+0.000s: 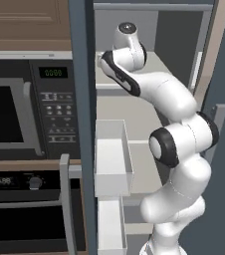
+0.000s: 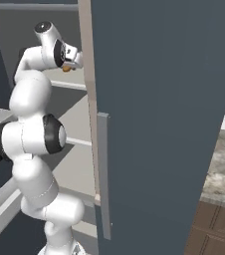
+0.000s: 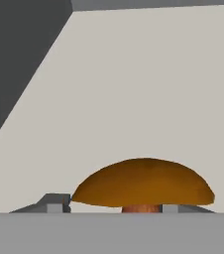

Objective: Take the peach, carrot, and mushroom from the freezer and place them in the bowl on the counter.

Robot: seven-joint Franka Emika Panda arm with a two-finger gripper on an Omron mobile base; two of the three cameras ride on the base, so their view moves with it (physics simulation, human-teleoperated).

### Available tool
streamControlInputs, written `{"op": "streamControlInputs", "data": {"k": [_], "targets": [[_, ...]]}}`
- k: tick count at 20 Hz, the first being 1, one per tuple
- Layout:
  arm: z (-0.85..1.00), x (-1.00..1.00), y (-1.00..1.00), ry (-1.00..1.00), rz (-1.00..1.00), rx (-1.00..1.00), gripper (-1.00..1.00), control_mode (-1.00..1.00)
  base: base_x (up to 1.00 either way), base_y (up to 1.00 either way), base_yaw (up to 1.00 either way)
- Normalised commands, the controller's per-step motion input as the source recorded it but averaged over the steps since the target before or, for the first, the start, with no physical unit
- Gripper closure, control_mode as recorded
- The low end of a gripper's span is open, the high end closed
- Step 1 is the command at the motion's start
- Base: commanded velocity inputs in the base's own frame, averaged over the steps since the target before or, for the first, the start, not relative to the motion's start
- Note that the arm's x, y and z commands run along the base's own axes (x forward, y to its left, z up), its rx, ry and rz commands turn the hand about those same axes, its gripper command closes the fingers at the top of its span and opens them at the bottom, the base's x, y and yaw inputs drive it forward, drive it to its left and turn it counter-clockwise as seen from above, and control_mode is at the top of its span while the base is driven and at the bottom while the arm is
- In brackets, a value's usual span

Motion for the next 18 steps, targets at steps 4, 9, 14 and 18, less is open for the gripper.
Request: {"op": "streamControlInputs", "data": {"k": [4,9,14,18], "targets": [[0.0,0.03,0.0,-0.01,0.0,0.0,1.0,-1.0,0.0,0.0,0.0],[-0.02,-0.67,-0.19,-0.05,0.0,0.0,1.0,-1.0,0.0,0.0,0.0],[-0.07,-1.0,-0.61,-0.15,-0.03,0.05,1.0,-1.0,0.0,0.0,0.0],[0.0,-1.0,-0.51,-0.13,-0.05,0.07,1.0,-1.0,0.0,0.0,0.0]]}}
